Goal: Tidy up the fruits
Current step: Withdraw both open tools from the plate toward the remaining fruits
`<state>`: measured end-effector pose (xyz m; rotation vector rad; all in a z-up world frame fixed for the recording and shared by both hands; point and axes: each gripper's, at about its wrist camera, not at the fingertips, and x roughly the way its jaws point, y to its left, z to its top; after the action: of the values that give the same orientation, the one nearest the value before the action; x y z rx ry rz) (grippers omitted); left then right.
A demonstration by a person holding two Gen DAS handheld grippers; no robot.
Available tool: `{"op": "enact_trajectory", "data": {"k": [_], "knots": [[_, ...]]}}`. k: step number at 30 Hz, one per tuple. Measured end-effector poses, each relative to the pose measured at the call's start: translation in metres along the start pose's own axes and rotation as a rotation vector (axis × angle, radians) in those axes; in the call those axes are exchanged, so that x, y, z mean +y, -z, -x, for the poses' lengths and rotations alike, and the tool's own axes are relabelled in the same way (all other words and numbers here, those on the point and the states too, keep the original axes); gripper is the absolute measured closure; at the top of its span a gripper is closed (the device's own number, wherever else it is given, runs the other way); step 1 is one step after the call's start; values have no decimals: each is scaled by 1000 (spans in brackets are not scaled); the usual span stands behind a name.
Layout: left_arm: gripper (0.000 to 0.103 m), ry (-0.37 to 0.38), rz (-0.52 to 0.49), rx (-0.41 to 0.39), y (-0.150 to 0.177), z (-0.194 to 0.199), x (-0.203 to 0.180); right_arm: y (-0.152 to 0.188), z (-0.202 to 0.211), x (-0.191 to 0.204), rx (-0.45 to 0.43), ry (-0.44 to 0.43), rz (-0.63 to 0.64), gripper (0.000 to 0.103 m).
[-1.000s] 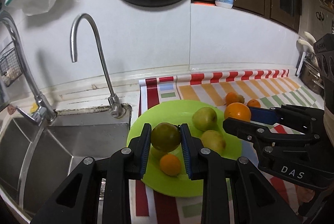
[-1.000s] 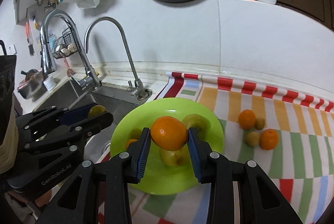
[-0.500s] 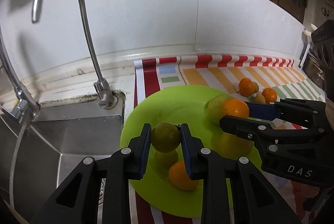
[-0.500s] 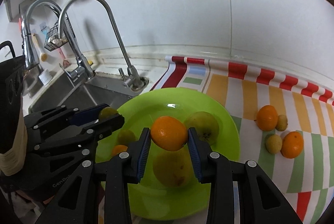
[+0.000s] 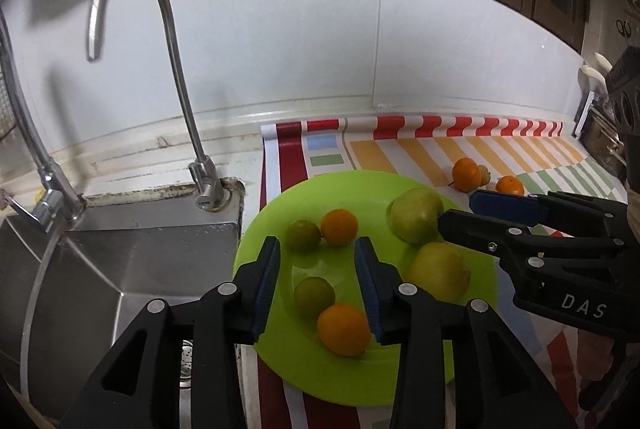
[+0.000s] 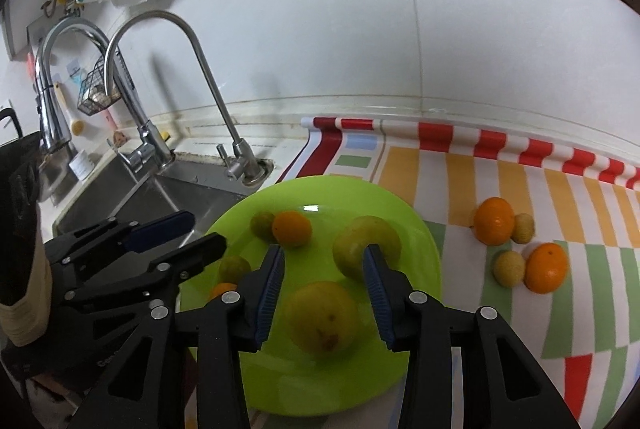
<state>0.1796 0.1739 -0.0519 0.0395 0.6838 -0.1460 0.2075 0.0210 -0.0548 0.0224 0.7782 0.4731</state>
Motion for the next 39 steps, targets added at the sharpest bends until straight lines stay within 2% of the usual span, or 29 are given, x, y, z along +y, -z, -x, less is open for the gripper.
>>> {"op": "enact_trajectory", "data": {"k": [4,8,10,18,25,31,34,39], "knots": [[61,-7,21,-16,1,16,-3,5,18,-1,-30,34,-13,55],[56,-14,34,-29,3,31,-7,9,36,-3,-54,56,-19,53],[53,-19,36,-36,5,39,-10,12,45,-2,-70,69,-16,46],[46,-35,43,-81,9,71,-29,22,80,-7,-118,106,-3,44],[43,-60,49,-123,10,94,-47,31,107,-17,-150,130,13,43],[39,-69,64,-135,10,103,-66,37,128,-27,-168,132,33,42],[36,-75,70,-146,9,108,-78,38,136,-35,-171,128,35,36],[32,-86,71,-163,6,113,-99,36,149,-50,-186,128,72,36]]}}
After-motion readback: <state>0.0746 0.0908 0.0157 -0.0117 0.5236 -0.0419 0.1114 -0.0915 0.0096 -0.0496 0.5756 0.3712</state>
